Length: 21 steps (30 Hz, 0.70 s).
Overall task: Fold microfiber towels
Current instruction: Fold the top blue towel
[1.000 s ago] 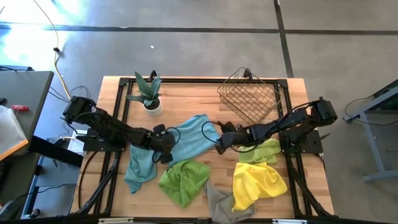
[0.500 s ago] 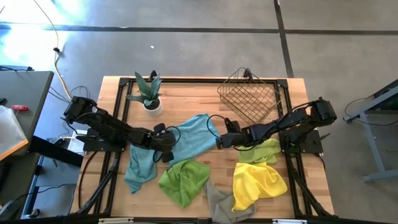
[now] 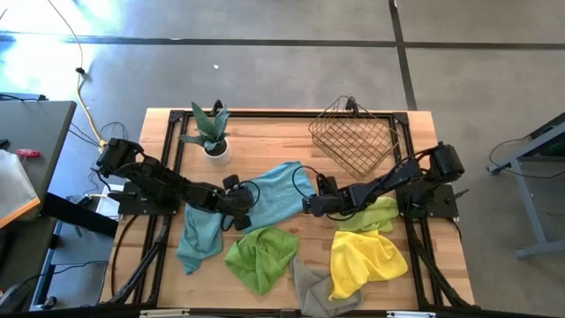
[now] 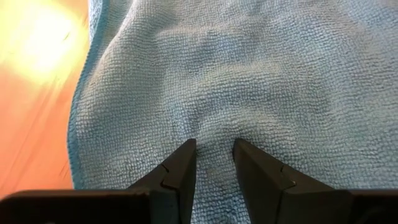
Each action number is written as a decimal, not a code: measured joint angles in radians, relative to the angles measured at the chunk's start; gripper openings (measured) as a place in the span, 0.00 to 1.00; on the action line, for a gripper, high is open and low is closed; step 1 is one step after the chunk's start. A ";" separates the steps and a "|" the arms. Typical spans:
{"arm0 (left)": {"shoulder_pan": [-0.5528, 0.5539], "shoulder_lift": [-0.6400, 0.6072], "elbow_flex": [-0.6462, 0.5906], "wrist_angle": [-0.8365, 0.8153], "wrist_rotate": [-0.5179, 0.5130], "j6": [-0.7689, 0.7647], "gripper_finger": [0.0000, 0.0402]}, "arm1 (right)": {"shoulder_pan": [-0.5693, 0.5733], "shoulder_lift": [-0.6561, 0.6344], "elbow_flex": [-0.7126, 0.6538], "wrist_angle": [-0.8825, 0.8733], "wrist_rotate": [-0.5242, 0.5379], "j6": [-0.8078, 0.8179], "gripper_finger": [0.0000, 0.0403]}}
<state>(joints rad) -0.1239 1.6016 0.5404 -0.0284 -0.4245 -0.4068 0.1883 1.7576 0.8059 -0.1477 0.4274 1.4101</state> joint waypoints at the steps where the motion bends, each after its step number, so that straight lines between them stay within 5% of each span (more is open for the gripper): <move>1: 0.000 0.000 0.000 -0.001 0.004 0.000 0.25 | 0.000 -0.004 0.000 0.000 -0.002 -0.006 0.43; 14: -0.001 0.000 -0.001 0.003 -0.003 0.000 0.25 | -0.003 -0.016 -0.004 -0.016 -0.016 -0.136 0.03; 21: 0.000 -0.034 0.019 -0.026 0.002 0.025 0.25 | -0.029 -0.018 -0.002 -0.030 -0.030 -0.241 0.01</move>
<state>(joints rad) -0.1242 1.5674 0.5596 -0.0549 -0.4229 -0.3823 0.1591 1.7398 0.8037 -0.1778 0.3976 1.1693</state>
